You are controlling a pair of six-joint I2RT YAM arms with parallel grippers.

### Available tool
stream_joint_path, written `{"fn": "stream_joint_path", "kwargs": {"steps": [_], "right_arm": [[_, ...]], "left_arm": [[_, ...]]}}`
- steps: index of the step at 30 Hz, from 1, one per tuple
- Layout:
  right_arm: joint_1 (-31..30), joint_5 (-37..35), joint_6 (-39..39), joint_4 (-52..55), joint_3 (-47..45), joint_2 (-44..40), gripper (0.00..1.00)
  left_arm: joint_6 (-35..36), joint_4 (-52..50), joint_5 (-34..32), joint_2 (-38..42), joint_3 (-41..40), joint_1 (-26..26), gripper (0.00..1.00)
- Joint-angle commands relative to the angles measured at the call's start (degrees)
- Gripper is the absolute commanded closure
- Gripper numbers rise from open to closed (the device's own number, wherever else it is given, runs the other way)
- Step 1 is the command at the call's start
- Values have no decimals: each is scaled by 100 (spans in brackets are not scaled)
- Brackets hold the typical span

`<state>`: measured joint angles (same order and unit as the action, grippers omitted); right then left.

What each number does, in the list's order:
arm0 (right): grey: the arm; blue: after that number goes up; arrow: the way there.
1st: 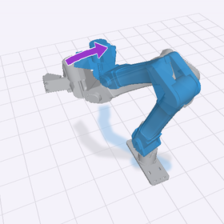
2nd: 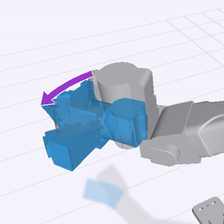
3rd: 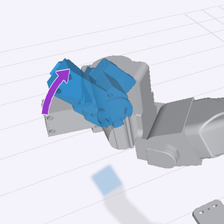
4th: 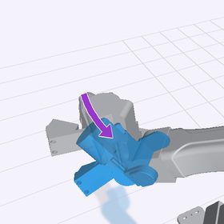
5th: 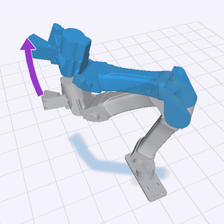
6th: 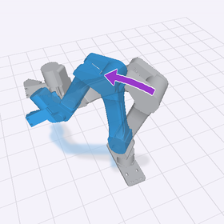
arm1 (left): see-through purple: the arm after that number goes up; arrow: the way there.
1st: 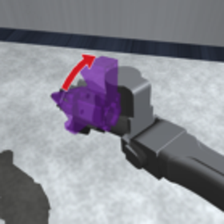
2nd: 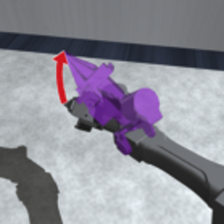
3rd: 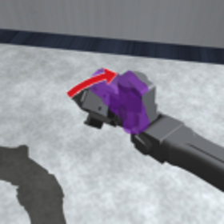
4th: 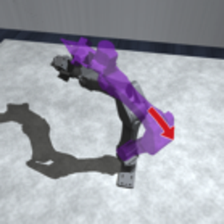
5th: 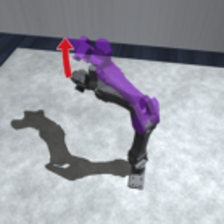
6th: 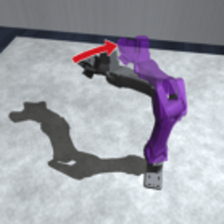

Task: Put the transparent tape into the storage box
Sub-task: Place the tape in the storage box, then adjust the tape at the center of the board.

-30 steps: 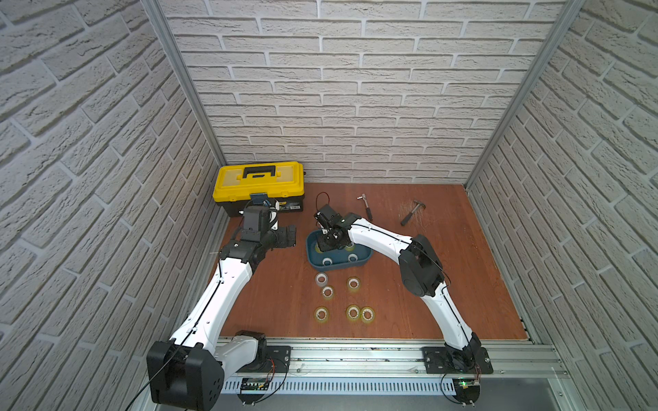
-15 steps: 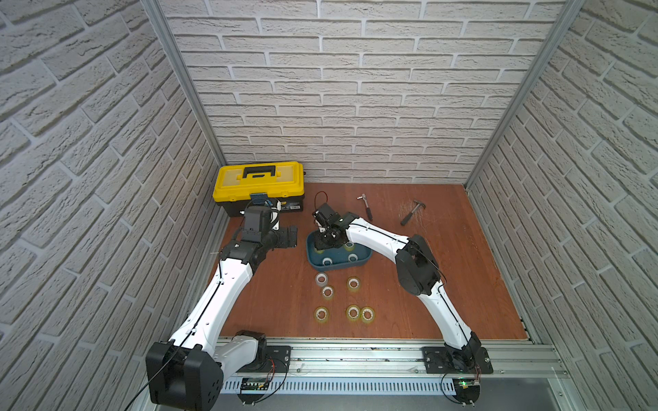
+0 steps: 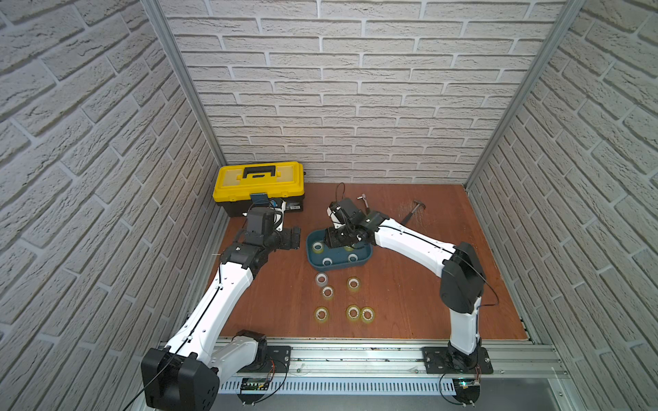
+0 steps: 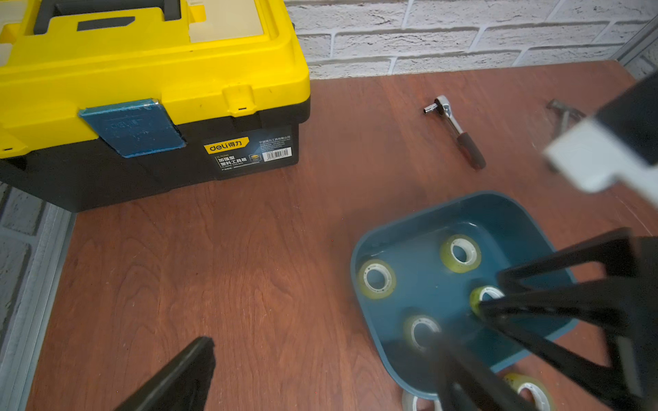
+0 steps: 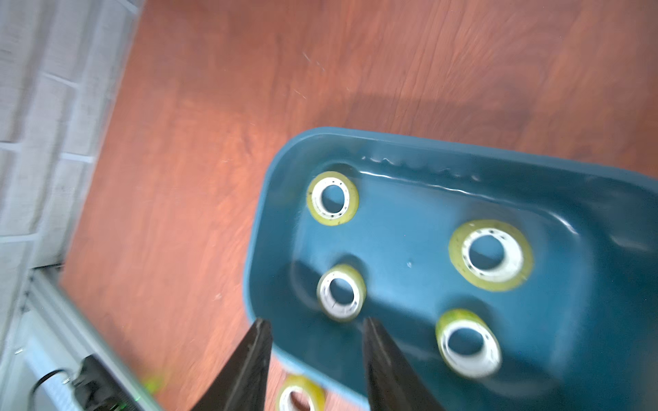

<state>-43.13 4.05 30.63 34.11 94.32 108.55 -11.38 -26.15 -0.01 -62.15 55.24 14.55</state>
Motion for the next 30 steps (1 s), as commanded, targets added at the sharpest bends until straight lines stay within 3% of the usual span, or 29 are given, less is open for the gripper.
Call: {"fn": "stream_joint_path", "kwargs": {"steps": [1,14,22,30], "right_arm": [[-45,-130,-123,-340,-690,-680,53],[-81,-509,-73,-738,-3576,-2934,56],[-85,-394,208,-1070,-4335,-3088,57],[-194,-328,564,-1591,-4629,-2656,57]], "left_arm": [[101,167,-79,70,49,97,2],[82,249,-372,234,-23,87,2],[109,148,-373,81,58,119,2],[118,163,-368,83,48,152,2]]}}
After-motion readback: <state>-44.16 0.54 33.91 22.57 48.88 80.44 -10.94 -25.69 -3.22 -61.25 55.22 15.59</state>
